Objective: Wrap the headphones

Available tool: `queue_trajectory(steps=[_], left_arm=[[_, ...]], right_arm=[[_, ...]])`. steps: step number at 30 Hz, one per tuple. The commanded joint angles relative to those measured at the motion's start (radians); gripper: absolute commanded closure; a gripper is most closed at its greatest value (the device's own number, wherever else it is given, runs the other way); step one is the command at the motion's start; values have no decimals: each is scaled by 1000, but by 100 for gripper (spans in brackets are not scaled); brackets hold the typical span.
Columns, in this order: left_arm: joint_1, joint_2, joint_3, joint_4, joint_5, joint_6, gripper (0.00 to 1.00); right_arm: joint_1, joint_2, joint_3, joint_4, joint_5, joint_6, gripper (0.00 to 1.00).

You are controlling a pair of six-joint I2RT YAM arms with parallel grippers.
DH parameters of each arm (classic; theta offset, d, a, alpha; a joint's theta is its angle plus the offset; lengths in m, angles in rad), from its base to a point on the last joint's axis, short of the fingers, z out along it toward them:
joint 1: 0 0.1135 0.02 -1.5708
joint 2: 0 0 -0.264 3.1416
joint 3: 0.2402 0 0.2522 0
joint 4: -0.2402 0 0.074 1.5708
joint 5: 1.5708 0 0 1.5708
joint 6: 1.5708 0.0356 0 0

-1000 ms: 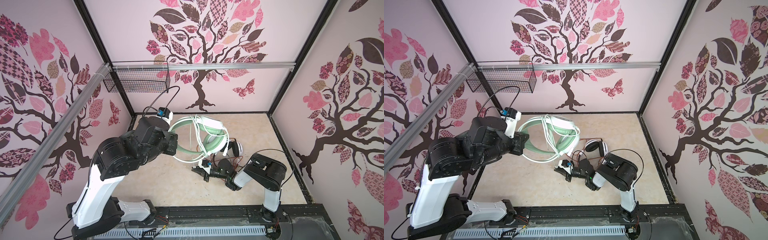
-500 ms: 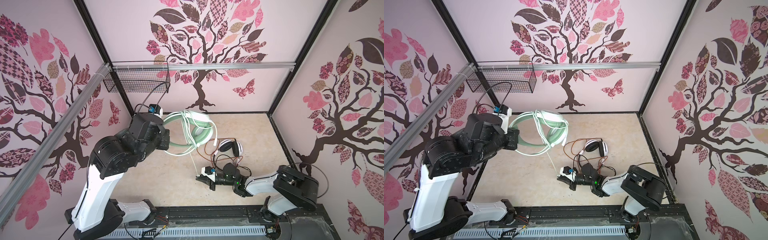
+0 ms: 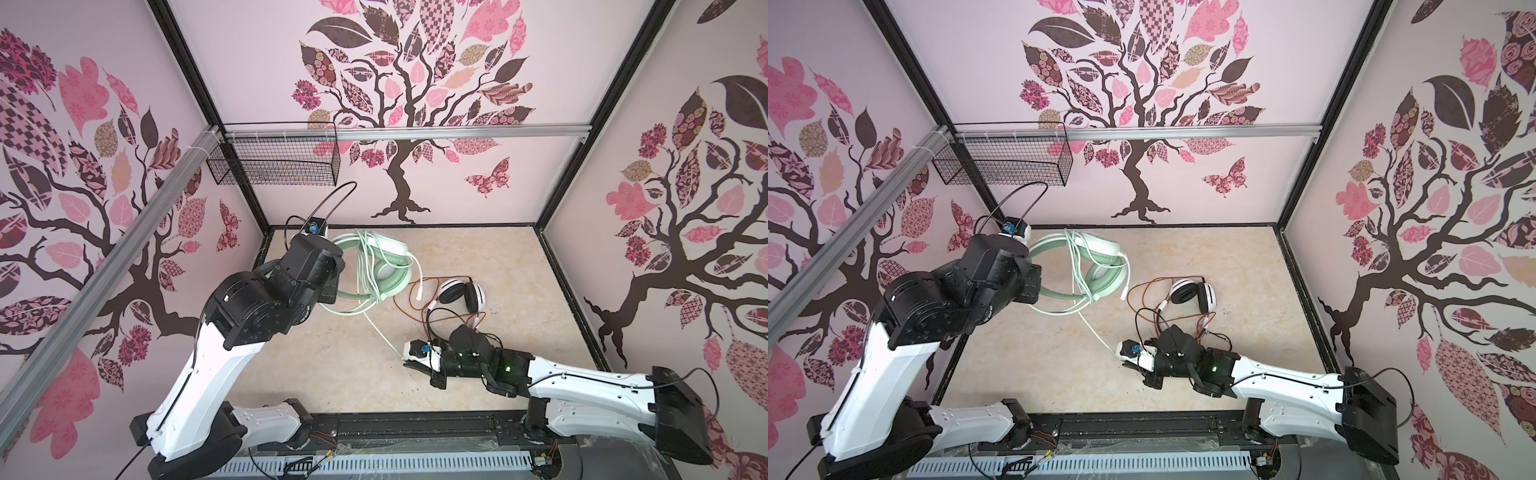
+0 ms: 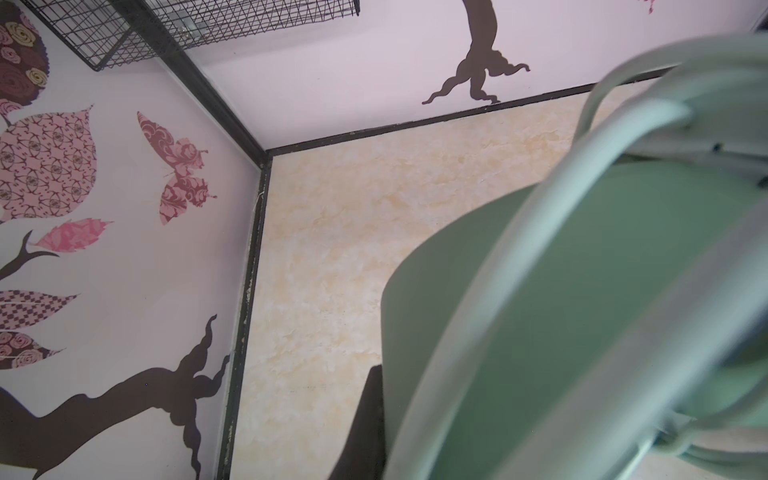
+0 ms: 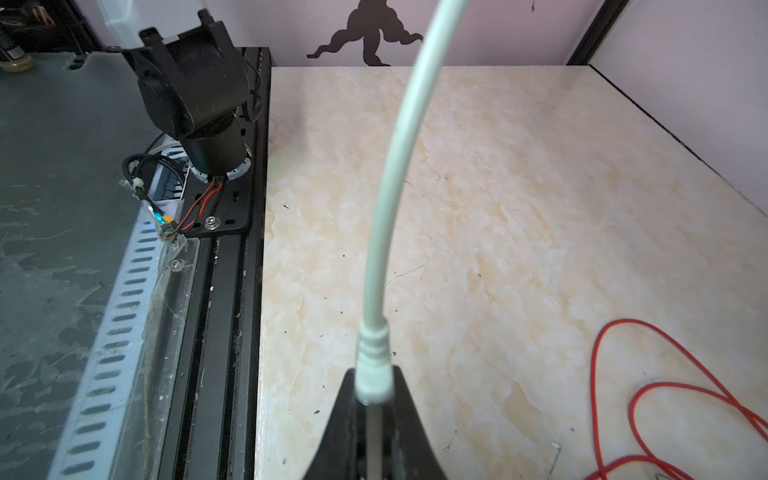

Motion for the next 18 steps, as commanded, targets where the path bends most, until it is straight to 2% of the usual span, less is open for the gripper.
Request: queue_trajectory(steps=[1,5,13,18], left_arm=[[5,-29,-26,45,-81,-19,100],[4,-12,-48,-7,-145,-24,100],[4,55,-59,-134,-235,-47,100],[3,100,-132,-184,-227,-53,100]], right_arm=[[34,-29,90,-249,177,-29,100],[87,-21,185,-381,333,-57,100],[155,110,406,-626,574,-72,100],[171,185,523,-722,671,-113,100]])
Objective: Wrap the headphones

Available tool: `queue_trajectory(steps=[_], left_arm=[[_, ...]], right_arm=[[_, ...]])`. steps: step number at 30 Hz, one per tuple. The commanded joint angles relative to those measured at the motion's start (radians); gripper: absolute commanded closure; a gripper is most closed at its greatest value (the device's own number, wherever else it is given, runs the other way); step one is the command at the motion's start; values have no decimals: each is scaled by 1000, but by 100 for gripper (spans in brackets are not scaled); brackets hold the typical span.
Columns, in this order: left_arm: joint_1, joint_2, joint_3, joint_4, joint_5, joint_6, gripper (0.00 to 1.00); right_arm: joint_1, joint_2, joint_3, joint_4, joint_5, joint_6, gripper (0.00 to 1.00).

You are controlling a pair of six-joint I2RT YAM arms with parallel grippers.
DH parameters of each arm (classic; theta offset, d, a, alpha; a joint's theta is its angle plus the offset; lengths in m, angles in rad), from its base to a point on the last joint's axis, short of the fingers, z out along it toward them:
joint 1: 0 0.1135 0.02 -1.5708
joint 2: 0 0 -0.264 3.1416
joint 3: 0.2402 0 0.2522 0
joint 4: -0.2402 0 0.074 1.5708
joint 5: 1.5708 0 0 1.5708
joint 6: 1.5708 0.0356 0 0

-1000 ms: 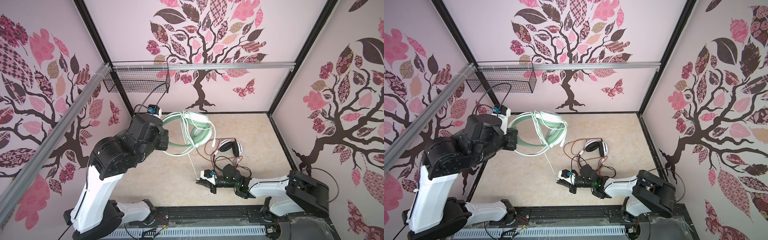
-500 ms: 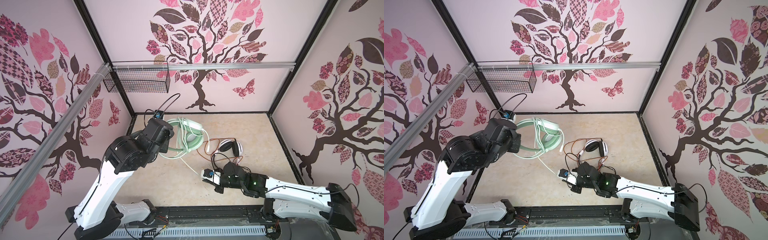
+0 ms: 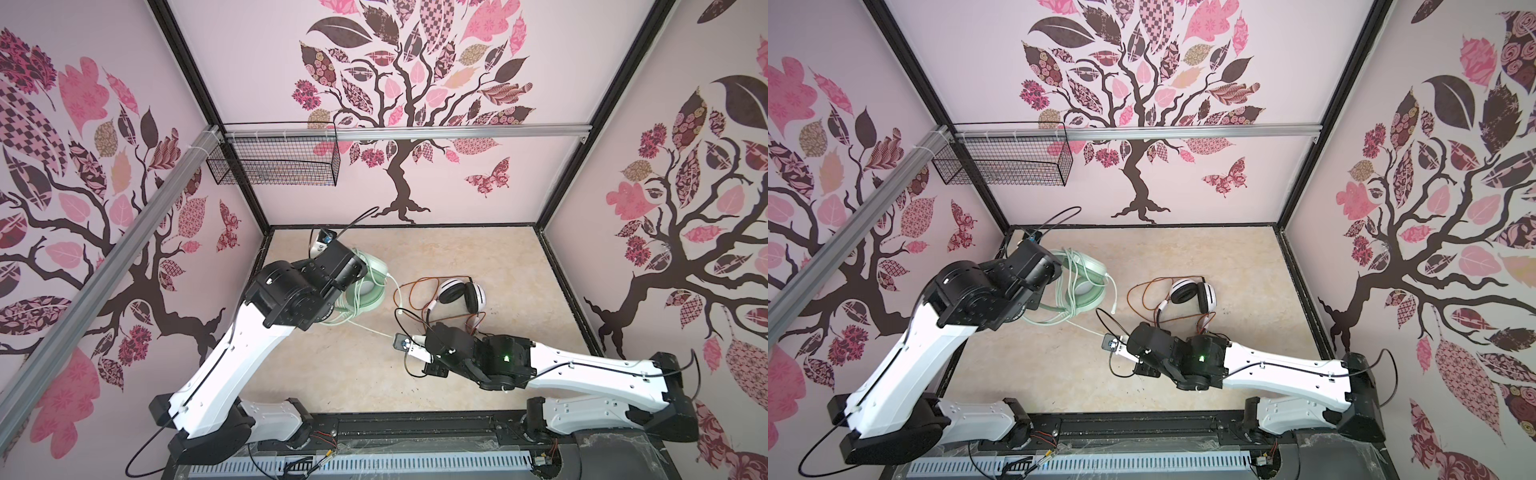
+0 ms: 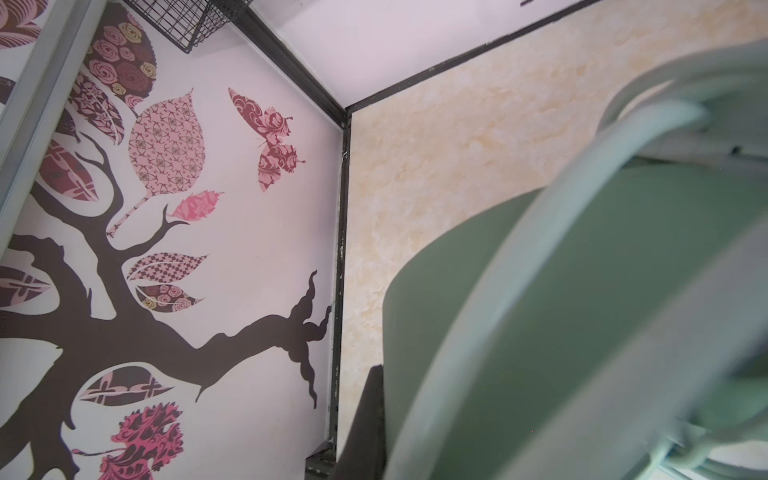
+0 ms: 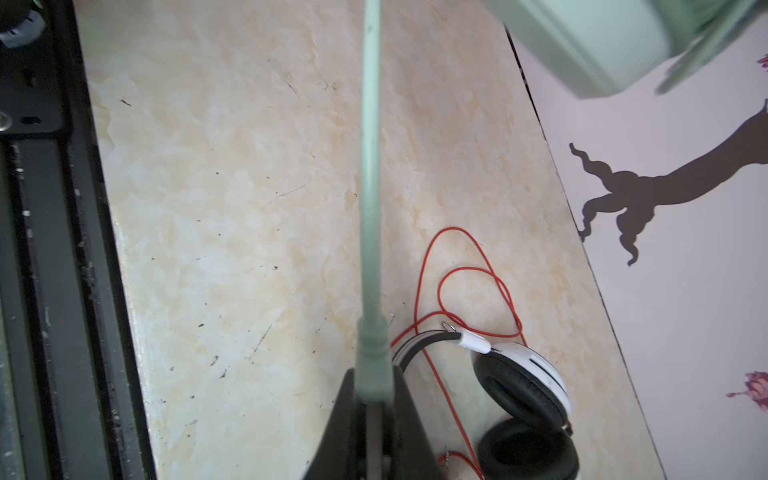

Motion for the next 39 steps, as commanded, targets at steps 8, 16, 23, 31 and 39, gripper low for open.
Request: queue_trajectory(steps=[8,16,23,31,39], left_arm=[[-35,45,-158,-42,-6,-36,100],[-90,60,-223,9,120,-12,100],[-120,27,-298,74,360,6,100],[-196,-36,-411,100,600,-13,100],[-233,-74,-473,114,682,-14,100]], right_arm=[[42,137,185,-200,181,-120,100],[86,228,311,-360,206,-163,100],[88,215,305,-390,225,-203,100],[87,200,303,-445,176,-272,100],[87,196,315,-466,125,-347,100]])
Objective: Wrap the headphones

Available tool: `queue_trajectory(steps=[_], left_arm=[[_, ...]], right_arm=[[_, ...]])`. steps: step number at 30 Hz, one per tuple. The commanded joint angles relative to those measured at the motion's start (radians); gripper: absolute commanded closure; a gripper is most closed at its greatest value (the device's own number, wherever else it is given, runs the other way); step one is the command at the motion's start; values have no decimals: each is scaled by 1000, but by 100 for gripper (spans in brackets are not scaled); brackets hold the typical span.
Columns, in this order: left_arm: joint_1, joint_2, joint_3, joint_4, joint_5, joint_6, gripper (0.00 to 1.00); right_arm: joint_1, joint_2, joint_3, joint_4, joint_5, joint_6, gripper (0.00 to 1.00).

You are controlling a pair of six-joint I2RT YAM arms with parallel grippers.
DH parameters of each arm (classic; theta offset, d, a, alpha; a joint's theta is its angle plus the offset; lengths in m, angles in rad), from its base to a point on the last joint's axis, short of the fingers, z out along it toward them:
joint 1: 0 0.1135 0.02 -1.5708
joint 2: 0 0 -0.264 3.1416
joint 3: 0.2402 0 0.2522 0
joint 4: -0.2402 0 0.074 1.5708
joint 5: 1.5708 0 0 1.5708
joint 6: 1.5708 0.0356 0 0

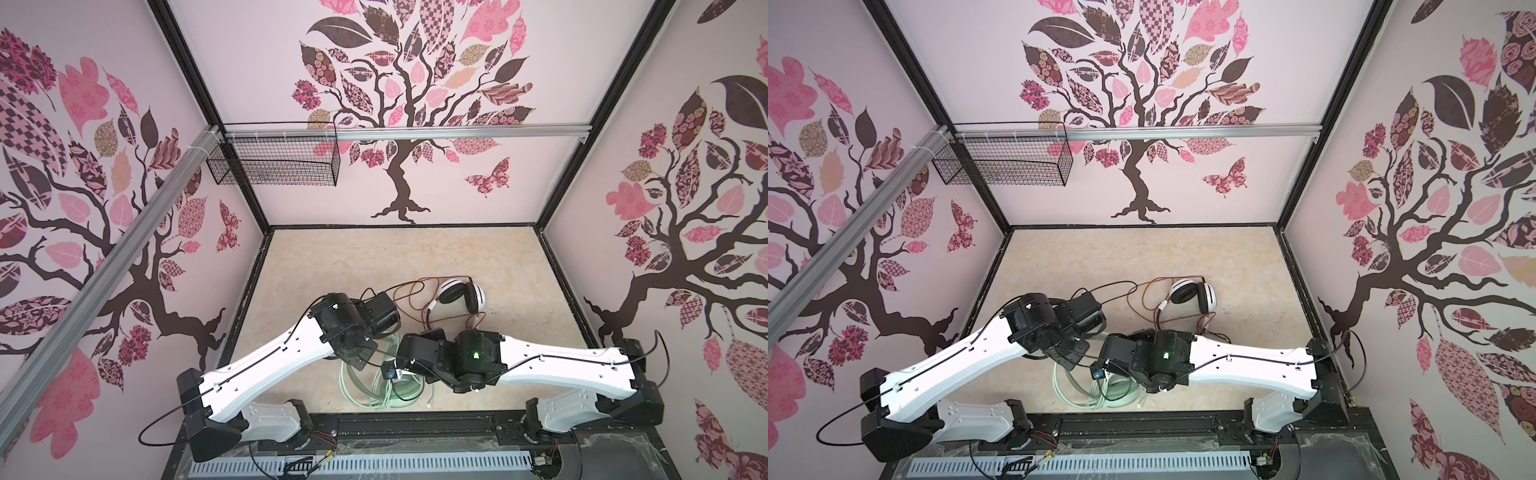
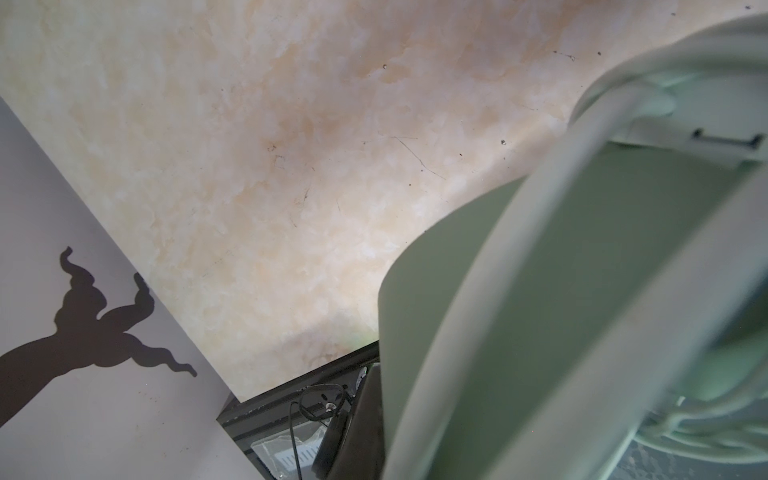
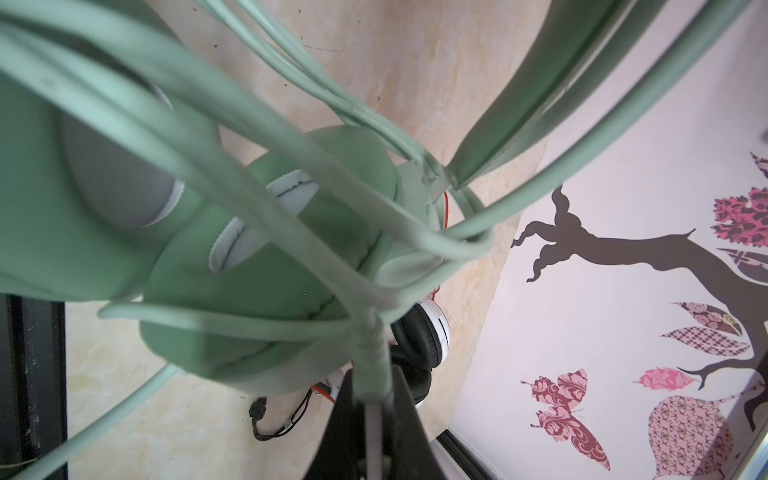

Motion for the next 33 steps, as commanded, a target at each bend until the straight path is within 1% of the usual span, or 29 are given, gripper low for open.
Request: queue_trajectory(steps=[1,4,6,12,13,14,18,21,27,29,33], left_arm=[[-8,-37,-29,24,84,2,100],[-8,-48,-40,32,116,10,100],[-8,-54,-46,36,118,11,100],[-8,-63,-48,39,119,10,100],[-7,-66,-49,38,119,10,100],[-8,-68,-49,38,118,10,100],[-7,-75,-51,37,112,7,100],[-8,-75,-53,38,110,5,100],[-8,-75,-52,37,102,3,100],[-8,-78,-53,39,101,-1,100],[-8,-87,-64,44,108,-17,100]], right_arm=[[-1,-18,38,-41,-17,-32,100],[-2,-26,42,-36,-28,-59,100],[-2,-30,45,-22,-24,-73,100],[-1,-32,48,46,40,-109,99],[-2,-34,49,64,54,-111,92],[-1,-37,49,77,62,-111,80],[-2,-55,35,133,76,-117,64],[-5,-59,29,138,82,-108,55],[-24,-90,51,140,55,-32,49],[-26,-129,44,148,9,-4,47],[-26,-246,-27,181,-99,68,47]])
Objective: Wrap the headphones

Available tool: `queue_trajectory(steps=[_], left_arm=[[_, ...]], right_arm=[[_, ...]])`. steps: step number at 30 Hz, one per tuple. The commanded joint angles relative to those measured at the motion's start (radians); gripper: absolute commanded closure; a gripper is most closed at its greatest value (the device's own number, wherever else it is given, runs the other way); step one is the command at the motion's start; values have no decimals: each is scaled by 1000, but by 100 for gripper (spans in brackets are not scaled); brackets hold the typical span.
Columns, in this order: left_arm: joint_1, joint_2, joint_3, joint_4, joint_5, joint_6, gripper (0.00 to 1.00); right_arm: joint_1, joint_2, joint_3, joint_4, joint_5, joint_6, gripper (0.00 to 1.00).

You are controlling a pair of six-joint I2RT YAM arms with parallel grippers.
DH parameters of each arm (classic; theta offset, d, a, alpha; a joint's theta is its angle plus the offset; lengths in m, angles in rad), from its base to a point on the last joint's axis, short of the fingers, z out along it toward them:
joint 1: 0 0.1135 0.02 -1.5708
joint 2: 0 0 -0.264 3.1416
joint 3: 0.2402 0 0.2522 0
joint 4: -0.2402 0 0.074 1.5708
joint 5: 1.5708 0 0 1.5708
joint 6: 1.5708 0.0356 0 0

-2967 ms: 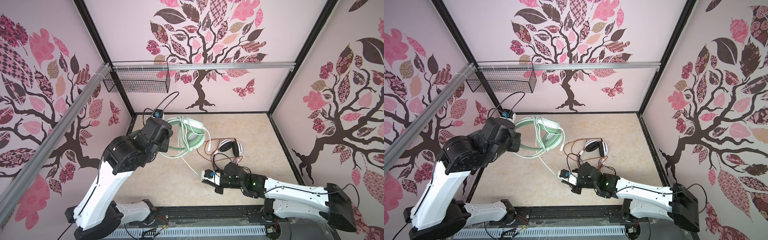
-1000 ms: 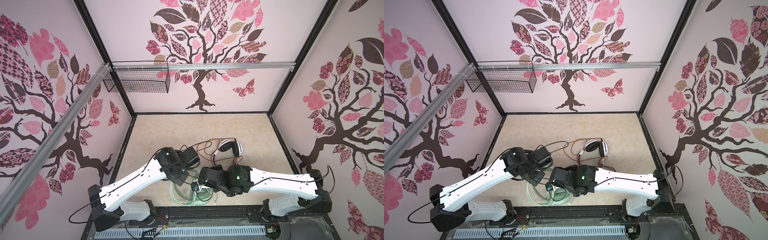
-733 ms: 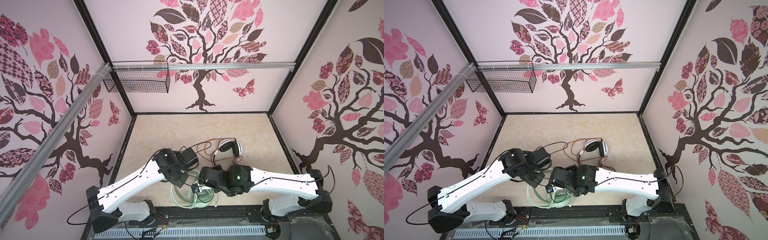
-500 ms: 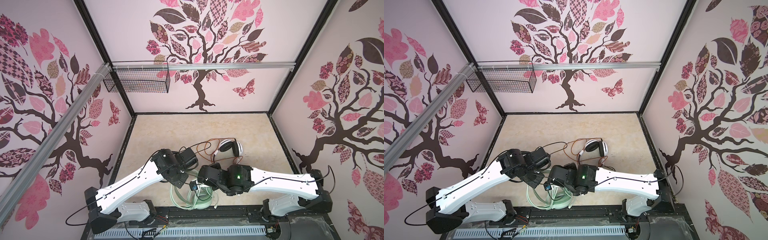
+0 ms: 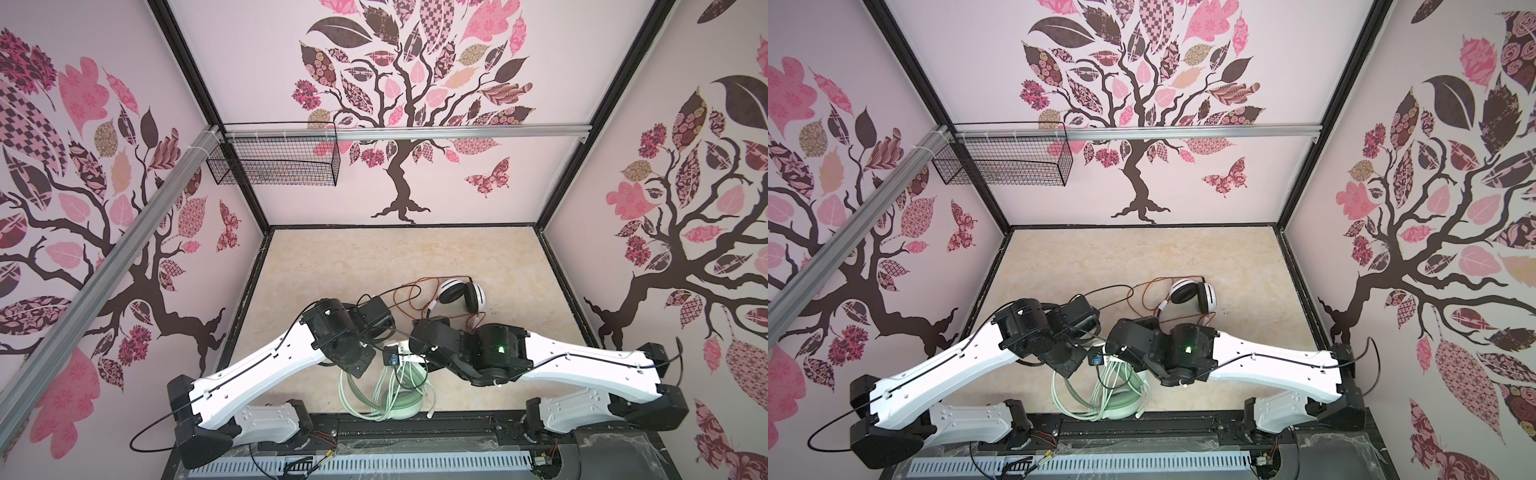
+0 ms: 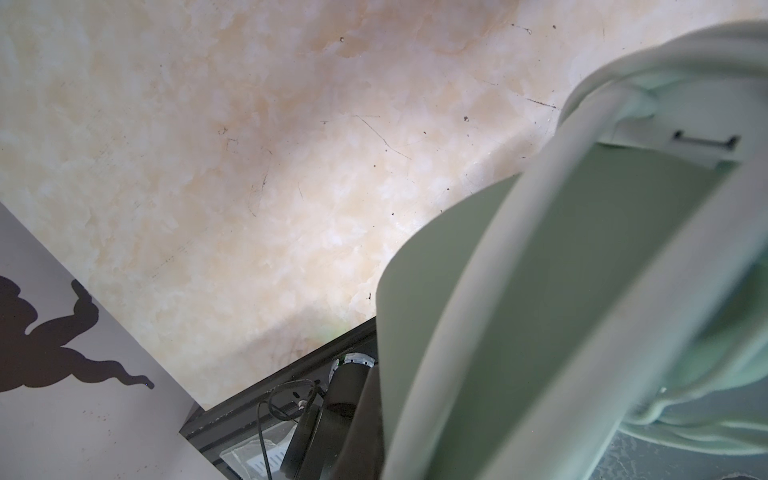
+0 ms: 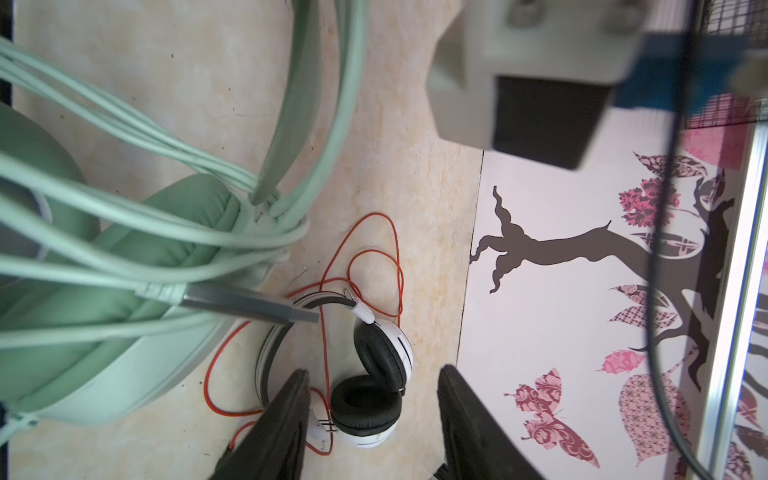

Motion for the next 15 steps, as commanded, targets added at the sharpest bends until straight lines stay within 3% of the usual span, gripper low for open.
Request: queue_trajectory(steps=[1,5,8,15], left_arm=[[-3,-36,-18,29,22,-20,100],[3,-42,-33,39,19,-45,100],[27,-39,-62,66,45,-54,100],[198,-102,-159,266,236,-41,100]], right_arm=[[-2,-138,-34,27,-113,111,47],[-15,-278,-103,106,-248,228,46],[-98,-365,-131,153,-396,343,45],[-494,-396,-173,183,-813,560,45]])
